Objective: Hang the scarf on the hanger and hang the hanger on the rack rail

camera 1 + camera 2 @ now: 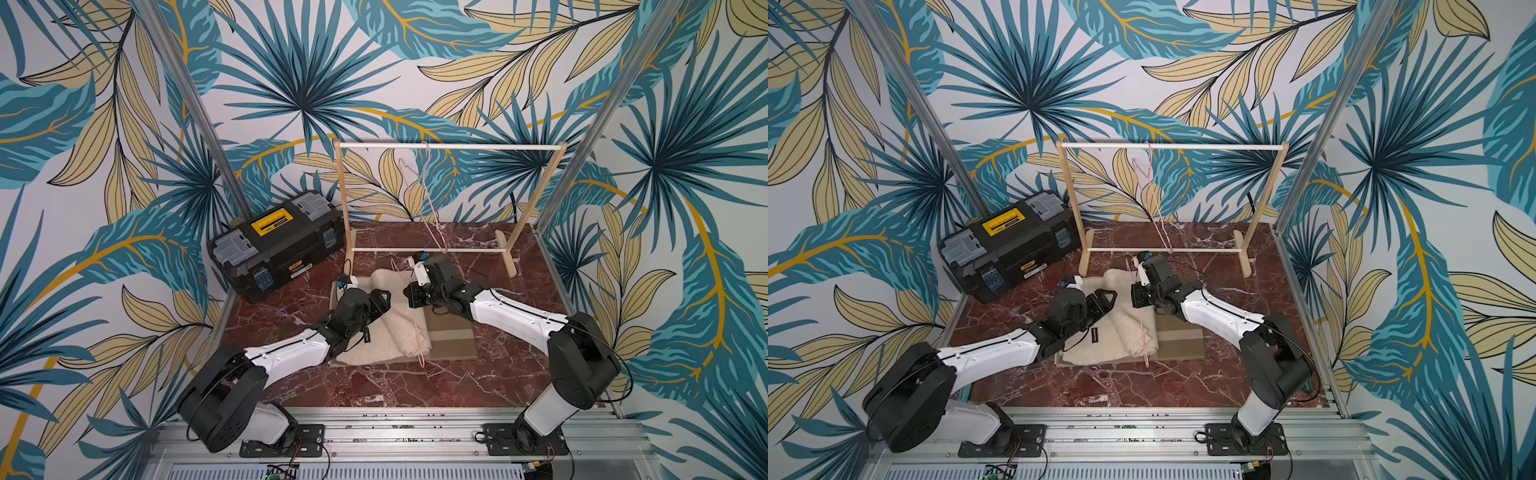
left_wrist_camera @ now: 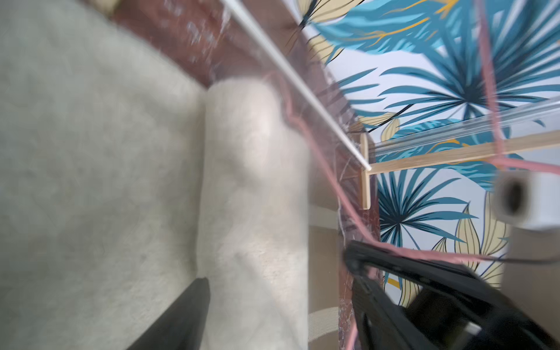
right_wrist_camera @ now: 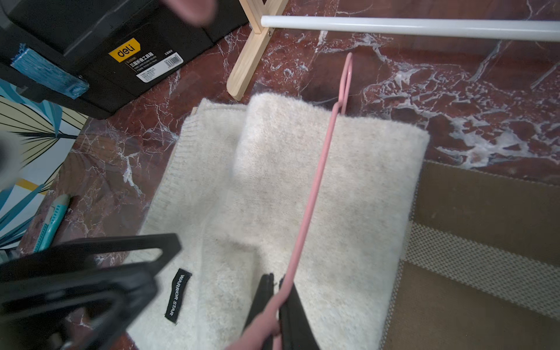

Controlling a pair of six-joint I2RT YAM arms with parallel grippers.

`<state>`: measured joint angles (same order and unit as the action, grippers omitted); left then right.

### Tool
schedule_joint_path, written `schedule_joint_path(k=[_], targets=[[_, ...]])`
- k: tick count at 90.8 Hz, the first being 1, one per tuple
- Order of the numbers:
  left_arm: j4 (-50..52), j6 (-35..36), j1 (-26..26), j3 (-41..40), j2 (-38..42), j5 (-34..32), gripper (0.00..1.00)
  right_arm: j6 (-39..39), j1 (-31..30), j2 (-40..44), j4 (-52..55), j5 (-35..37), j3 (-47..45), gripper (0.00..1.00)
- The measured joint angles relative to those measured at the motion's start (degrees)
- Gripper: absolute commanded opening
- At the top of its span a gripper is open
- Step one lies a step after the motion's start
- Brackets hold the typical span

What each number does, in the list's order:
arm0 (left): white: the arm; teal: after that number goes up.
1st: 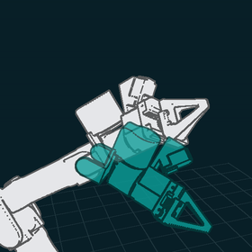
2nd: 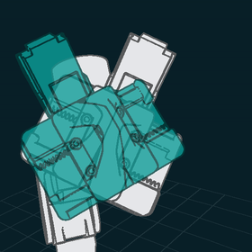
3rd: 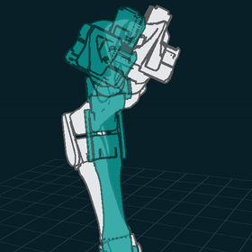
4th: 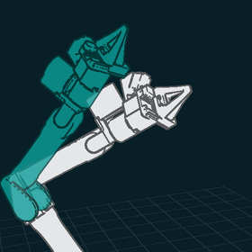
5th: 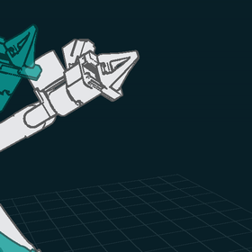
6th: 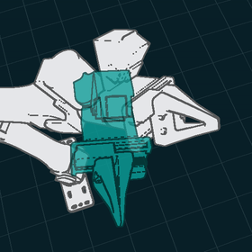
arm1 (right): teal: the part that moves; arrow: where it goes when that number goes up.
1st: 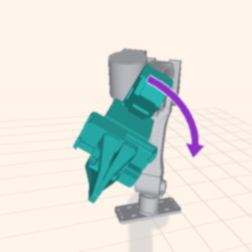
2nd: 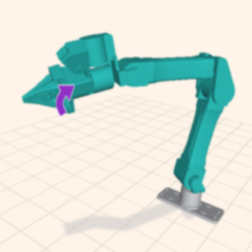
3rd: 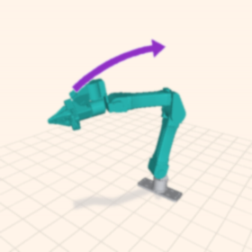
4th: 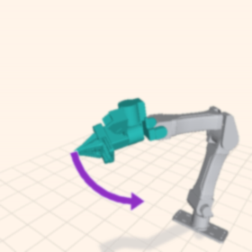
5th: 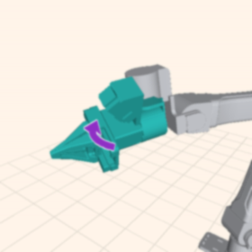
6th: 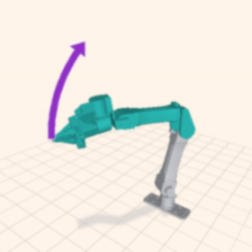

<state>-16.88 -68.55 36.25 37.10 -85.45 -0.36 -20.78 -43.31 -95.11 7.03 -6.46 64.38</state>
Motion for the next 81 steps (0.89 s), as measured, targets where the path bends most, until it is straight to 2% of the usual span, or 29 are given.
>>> schedule_joint_path(k=[8, 16, 21, 28, 31, 42, 53, 69, 81], targets=[[-0.4, -4.5, 0.0, 1.3, -5.9, 4.5, 0.73, 0.3, 0.0, 0.1, 0.1, 0.0, 0.0, 0.0], [-0.4, -7.1, 0.0, 2.8, -7.6, 6.8, 0.7, 0.7, 0.0, 0.1, 0.2, 0.1, 0.0, 0.0], [-0.3, -7.8, 0.0, 3.8, -7.3, 7.3, 0.62, 0.9, 0.0, 0.2, 0.3, 0.2, 0.0, 0.0], [-0.3, -8.7, -0.2, 4.7, -6.4, 7.5, 0.46, 0.9, 0.0, 0.5, 0.4, 0.4, 0.0, 0.0], [-0.3, -8.9, -0.3, 4.8, -5.9, 7.5, 0.42, 1.0, 0.0, 0.5, 0.5, 0.5, 0.0, 0.0], [-0.1, -8.8, -1.2, 4.9, -5.5, 8.0, 0.42, 1.3, 0.2, 0.6, 0.6, 0.5, 0.0, 0.0], [0.1, -7.8, -2.3, 4.9, -5.9, 9.6, 0.52, 1.3, 0.2, 0.6, 0.7, 0.6, 0.0, 0.0], [0.5, -6.2, -3.6, 4.9, -7.3, 11.6, 0.52, 1.5, 0.3, 0.6, 0.9, 0.7, 0.0, 0.0], [1.1, -4.2, -4.0, 5.6, -8.9, 12.3, 0.36, 1.5, 0.3, 0.6, 0.9, 0.7, 0.0, 0.0]])
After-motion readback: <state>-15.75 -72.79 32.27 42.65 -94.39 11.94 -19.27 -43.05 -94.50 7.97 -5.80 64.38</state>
